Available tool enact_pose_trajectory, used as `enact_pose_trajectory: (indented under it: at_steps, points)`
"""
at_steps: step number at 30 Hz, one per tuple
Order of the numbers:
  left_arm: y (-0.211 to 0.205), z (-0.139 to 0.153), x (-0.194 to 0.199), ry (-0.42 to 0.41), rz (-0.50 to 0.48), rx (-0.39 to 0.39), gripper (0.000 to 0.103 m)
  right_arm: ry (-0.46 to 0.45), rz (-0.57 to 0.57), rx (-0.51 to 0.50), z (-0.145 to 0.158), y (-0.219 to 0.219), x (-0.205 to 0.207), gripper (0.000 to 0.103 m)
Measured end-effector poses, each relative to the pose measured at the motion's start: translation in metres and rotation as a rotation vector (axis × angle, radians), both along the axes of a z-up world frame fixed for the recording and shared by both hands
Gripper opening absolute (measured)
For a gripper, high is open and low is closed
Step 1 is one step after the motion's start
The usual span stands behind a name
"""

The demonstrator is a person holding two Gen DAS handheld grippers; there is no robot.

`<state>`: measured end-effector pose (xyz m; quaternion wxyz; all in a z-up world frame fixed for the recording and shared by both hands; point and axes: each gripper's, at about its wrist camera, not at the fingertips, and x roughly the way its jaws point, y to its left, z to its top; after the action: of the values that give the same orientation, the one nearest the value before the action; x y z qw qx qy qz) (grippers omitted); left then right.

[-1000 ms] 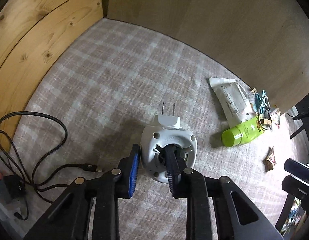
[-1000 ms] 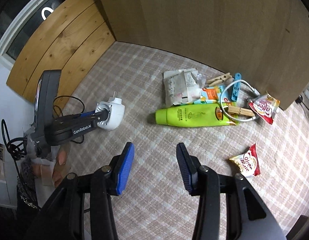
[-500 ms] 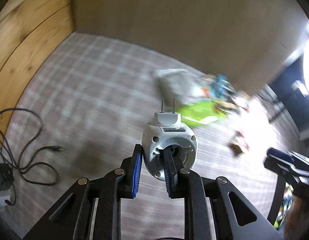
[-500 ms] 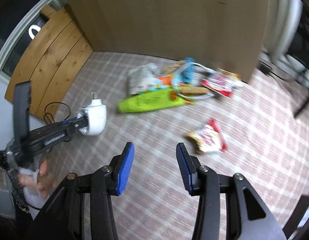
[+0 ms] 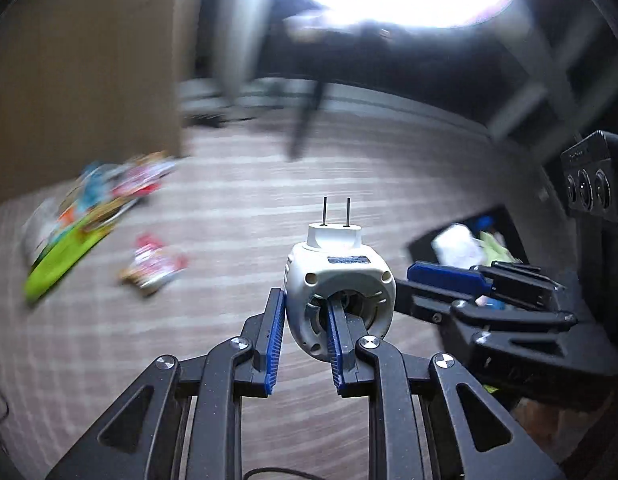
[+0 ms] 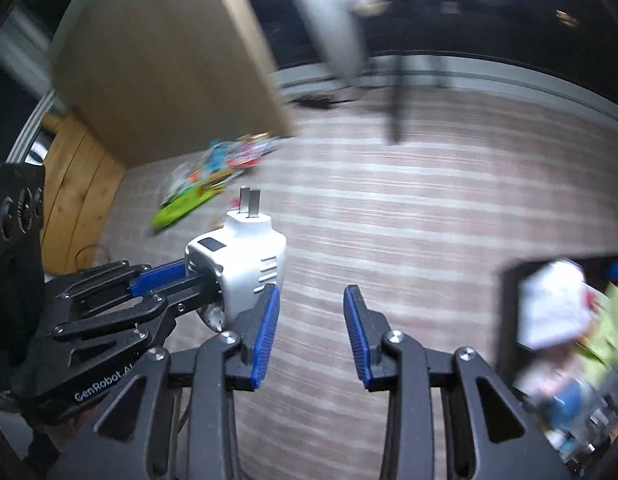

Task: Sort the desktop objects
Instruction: 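Carry the plug adapter into the black bin and open the left tool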

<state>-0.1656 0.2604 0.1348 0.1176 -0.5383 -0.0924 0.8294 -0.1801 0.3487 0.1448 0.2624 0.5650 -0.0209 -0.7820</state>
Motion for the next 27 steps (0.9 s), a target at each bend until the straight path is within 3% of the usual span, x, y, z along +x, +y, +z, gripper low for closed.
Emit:
enact_pose_trajectory:
  at_steps: [7,14,19,27]
  points:
    - [0.15,0.02,-0.041,0.004,-0.241,-0.002,0.019,0.002,-0.267,-0.007,0.015,0.156,-0.009,0.032]
    - [0.286,0.008,-0.073,-0.047,-0.422,-0.026,0.019,-0.051,-0.501,0.015,0.004,0.284,-0.019,0.032]
    - [0.351,-0.009,-0.087,-0.094,-0.5,-0.061,0.019,-0.08,-0.61,0.031,-0.013,0.332,-0.022,0.032]
    - [0.395,-0.038,-0.098,-0.153,-0.54,-0.091,0.019,-0.12,-0.694,0.049,-0.034,0.376,-0.019,0.032]
